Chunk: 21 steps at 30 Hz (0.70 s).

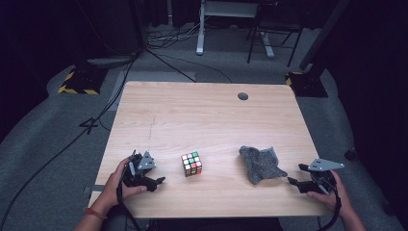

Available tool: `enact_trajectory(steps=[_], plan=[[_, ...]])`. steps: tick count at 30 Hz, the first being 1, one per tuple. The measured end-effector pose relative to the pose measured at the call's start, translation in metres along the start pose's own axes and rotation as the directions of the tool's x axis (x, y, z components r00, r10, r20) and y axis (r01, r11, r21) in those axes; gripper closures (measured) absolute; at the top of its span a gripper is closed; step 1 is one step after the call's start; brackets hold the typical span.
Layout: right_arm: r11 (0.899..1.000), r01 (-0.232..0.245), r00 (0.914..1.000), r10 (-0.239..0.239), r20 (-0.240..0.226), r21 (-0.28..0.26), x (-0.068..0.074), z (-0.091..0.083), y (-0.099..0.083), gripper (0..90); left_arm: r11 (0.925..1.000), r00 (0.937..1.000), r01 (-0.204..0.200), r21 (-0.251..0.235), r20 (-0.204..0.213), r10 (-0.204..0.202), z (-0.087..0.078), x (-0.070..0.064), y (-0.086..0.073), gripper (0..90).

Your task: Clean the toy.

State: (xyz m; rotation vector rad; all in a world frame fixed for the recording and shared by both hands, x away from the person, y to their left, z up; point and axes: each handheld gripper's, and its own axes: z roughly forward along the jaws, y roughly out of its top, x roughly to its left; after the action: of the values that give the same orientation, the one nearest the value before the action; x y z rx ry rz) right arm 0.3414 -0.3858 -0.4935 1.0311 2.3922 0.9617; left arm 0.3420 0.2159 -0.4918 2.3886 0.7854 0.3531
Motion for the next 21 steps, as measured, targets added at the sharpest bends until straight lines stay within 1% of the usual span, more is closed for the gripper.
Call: enact_trajectory(steps=[3,5,6,7,8,9,11,14,21], plan=[[1.000,-0.023,0.9997,0.023,0.000,-0.005,-0.002,0.001,-0.005,24.3,0.9998,0.9998,0.019,-0.009,0.012,-0.019,0.000,0.003,-0.003,16.4],[0.999,-0.041,0.9992,0.041,-0.002,-0.016,-0.003,0.001,-0.007,23.6,0.9984,0.9982,0.050,-0.026,0.034,-0.049,0.001,0.006,-0.007,16.5],[0.999,-0.046,0.9989,0.046,-0.001,-0.019,-0.004,0.001,-0.008,22.3,0.9959,0.9961,0.077,-0.046,0.047,-0.075,0.002,0.008,-0.011,16.3],[0.998,-0.059,0.9983,0.059,0.001,-0.031,-0.004,0.001,-0.010,21.6,0.9956,0.9965,0.069,-0.064,0.052,-0.065,0.002,0.009,-0.013,15.0],[0.997,-0.072,0.9974,0.072,-0.002,-0.042,-0.004,0.001,-0.012,21.3,0.9946,0.9963,0.069,-0.078,0.058,-0.064,0.003,0.009,-0.015,14.7],[0.996,-0.074,0.9972,0.074,0.002,-0.043,-0.004,0.001,-0.012,20.7,0.9931,0.9963,0.070,-0.094,0.056,-0.065,0.003,0.009,-0.017,14.5],[0.996,-0.076,0.9971,0.076,0.007,-0.042,-0.004,0.001,-0.012,19.5,0.9931,0.9965,0.069,-0.095,0.053,-0.064,0.003,0.009,-0.017,14.5],[0.996,-0.085,0.9963,0.085,0.006,-0.040,-0.004,0.002,-0.013,19.6,0.9923,0.9961,0.080,-0.095,0.045,-0.076,0.003,0.008,-0.017,14.1],[0.996,-0.083,0.9965,0.083,0.004,-0.041,-0.005,0.002,-0.013,19.6,0.9919,0.9959,0.082,-0.096,0.044,-0.078,0.004,0.007,-0.017,14.0]])
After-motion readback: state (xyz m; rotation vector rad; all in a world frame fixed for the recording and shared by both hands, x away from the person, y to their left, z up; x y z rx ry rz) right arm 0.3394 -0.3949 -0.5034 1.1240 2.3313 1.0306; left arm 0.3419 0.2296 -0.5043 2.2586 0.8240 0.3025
